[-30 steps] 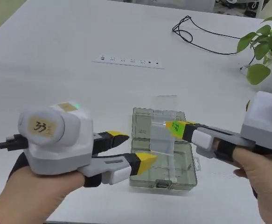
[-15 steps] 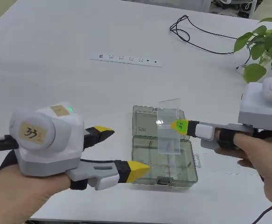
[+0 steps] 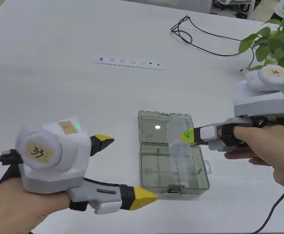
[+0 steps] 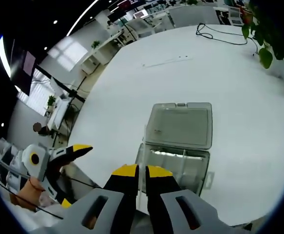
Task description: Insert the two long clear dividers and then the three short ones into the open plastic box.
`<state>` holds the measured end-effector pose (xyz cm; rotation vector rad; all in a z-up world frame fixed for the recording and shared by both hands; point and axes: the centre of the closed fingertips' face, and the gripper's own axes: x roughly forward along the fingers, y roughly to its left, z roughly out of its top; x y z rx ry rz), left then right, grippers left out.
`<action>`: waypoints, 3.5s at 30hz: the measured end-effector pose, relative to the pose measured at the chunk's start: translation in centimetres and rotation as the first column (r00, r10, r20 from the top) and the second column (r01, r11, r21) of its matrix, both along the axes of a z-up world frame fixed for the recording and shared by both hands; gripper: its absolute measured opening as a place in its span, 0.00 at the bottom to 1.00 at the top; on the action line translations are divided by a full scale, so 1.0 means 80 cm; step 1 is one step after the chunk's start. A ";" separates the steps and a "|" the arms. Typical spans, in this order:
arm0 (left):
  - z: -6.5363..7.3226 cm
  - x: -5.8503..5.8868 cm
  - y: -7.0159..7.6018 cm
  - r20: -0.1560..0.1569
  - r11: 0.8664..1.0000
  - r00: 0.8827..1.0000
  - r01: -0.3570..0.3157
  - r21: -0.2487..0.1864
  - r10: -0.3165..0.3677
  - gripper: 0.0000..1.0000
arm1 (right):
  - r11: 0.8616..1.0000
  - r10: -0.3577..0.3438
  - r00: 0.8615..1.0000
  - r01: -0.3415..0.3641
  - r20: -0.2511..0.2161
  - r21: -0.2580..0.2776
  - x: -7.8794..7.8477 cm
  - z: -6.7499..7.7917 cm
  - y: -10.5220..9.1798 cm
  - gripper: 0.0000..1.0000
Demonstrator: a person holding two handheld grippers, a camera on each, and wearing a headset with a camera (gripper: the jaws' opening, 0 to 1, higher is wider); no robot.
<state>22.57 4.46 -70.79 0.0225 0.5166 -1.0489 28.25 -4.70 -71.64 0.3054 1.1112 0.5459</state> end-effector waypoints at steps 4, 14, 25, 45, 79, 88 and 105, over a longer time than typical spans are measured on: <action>-0.005 0.002 0.002 -0.001 1.000 1.000 0.016 0.003 -0.016 0.98 | 1.000 -0.024 0.998 0.023 -0.059 -0.020 0.005 -0.016 -0.004 0.06; -0.012 0.000 0.000 -0.008 0.998 0.998 0.054 -0.014 -0.054 1.00 | 0.997 -0.054 0.987 0.046 -0.151 -0.055 -0.002 -0.046 0.000 0.06; -0.013 0.002 0.001 -0.013 0.997 0.998 0.067 -0.042 -0.068 0.99 | 0.993 -0.084 0.977 0.065 -0.197 -0.101 -0.011 -0.067 0.000 0.06; -0.015 0.005 -0.002 -0.028 0.995 0.997 0.073 -0.064 -0.075 0.99 | 0.988 -0.096 0.977 0.071 -0.189 -0.136 -0.004 -0.094 -0.003 0.06; -0.022 0.004 -0.002 -0.036 0.996 0.997 0.071 -0.057 -0.073 1.00 | 0.968 0.058 0.995 -0.077 -0.084 -0.237 -0.004 -0.111 0.019 0.08; -0.021 0.006 -0.003 -0.031 0.996 0.997 0.073 -0.058 -0.075 1.00 | 0.973 0.068 0.993 -0.089 -0.101 -0.213 -0.005 -0.124 0.020 0.09; -0.020 0.005 -0.005 -0.033 0.996 0.996 0.079 -0.044 -0.080 1.00 | 0.989 0.047 0.994 -0.060 -0.096 -0.136 -0.006 -0.126 0.021 0.10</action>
